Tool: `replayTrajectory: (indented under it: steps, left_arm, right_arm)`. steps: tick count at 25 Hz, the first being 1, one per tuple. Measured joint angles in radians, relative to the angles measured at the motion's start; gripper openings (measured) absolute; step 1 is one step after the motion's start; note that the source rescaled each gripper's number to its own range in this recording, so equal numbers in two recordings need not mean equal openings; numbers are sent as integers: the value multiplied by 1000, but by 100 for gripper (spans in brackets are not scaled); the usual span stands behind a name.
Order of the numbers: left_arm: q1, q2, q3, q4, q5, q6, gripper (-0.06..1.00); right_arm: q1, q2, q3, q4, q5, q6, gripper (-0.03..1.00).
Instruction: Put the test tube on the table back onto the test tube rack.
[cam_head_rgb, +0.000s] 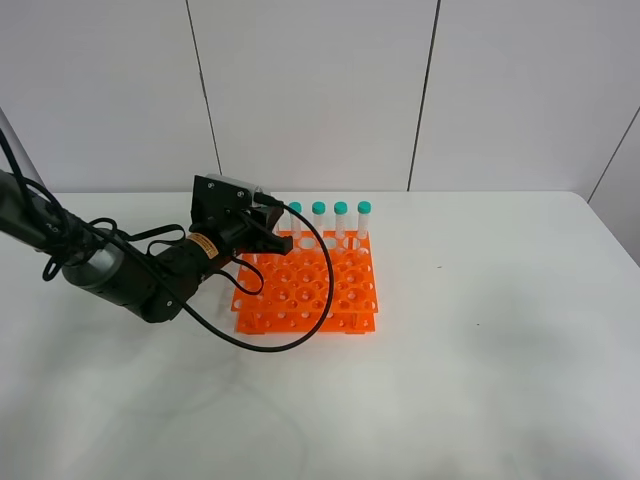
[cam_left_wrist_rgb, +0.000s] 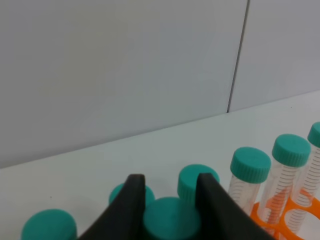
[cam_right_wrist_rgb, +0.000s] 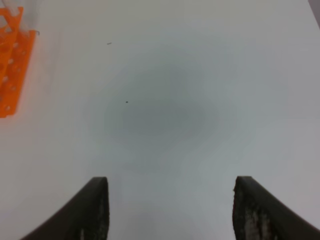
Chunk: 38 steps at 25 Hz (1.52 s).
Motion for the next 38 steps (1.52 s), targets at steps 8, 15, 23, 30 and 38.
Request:
replayTrajectory:
  steps: [8,15,23,30,38]
  left_arm:
    - [0,0,0,1,-2,-1,3]
    - [0,1,0,2,-9,-1,7]
    - [0,2,0,3,-14,-1,31]
    - [0,2,0,3,-15,-1,33]
    - [0,-65,1,69,63,-29,33]
  right_arm:
    - [0,0,0,0,0,0,74]
    - [0,0,0,0,0,0,74]
    - [0,0,0,0,0,0,74]
    - [0,0,0,0,0,0,74]
    - [0,0,0,0,0,0,74]
